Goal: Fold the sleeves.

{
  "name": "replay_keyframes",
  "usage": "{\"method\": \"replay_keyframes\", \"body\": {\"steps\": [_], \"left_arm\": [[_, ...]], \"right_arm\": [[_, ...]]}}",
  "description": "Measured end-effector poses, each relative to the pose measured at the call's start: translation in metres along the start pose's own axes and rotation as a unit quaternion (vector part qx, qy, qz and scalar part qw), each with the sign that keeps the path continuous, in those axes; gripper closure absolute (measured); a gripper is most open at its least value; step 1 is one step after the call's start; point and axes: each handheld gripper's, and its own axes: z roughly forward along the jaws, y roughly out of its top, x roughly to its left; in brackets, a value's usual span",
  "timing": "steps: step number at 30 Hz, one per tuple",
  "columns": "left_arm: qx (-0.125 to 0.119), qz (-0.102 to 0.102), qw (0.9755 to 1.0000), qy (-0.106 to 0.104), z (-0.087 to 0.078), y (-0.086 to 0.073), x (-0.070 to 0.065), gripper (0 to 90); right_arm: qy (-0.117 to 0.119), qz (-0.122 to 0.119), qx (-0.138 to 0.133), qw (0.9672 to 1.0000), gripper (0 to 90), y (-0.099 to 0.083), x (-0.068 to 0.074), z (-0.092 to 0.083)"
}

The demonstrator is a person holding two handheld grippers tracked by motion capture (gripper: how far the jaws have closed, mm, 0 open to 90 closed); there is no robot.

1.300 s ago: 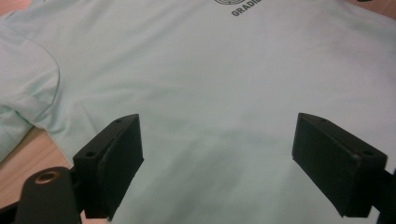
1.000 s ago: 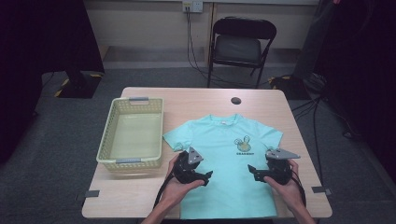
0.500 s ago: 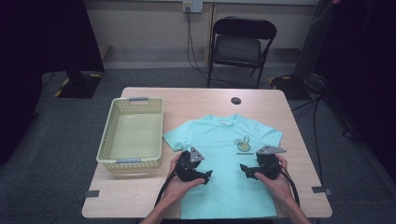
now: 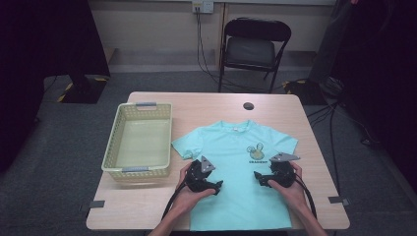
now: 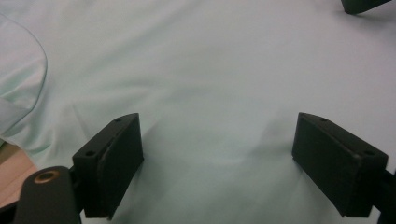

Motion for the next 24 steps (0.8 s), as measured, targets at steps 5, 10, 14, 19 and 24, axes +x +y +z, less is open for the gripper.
{"method": "replay_keyframes", "body": {"steps": [5,10,14,19,24], "left_arm": [[0.000,-0.002,1.0000,0.001,0.000,0.000,-0.001,15.6],[0.000,0.002,1.0000,-0.002,0.000,0.000,-0.003,15.6],[0.000,0.003,1.0000,-0.004,0.000,0.000,-0.006,15.6],[-0.001,0.005,1.0000,-0.007,-0.001,-0.001,-0.011,15.6],[0.000,0.013,0.9998,-0.013,-0.003,-0.003,-0.016,15.7]], "right_arm": [[0.000,0.000,0.002,1.0000,14.7,-0.002,-0.001,-0.002],[0.001,0.000,0.000,1.0000,14.8,-0.006,-0.002,-0.006],[0.001,-0.001,0.003,1.0000,14.8,-0.007,-0.003,-0.008],[0.000,0.001,-0.004,1.0000,14.7,-0.011,-0.004,-0.010],[0.002,-0.001,-0.003,1.0000,14.8,-0.016,-0.005,-0.015]]}}
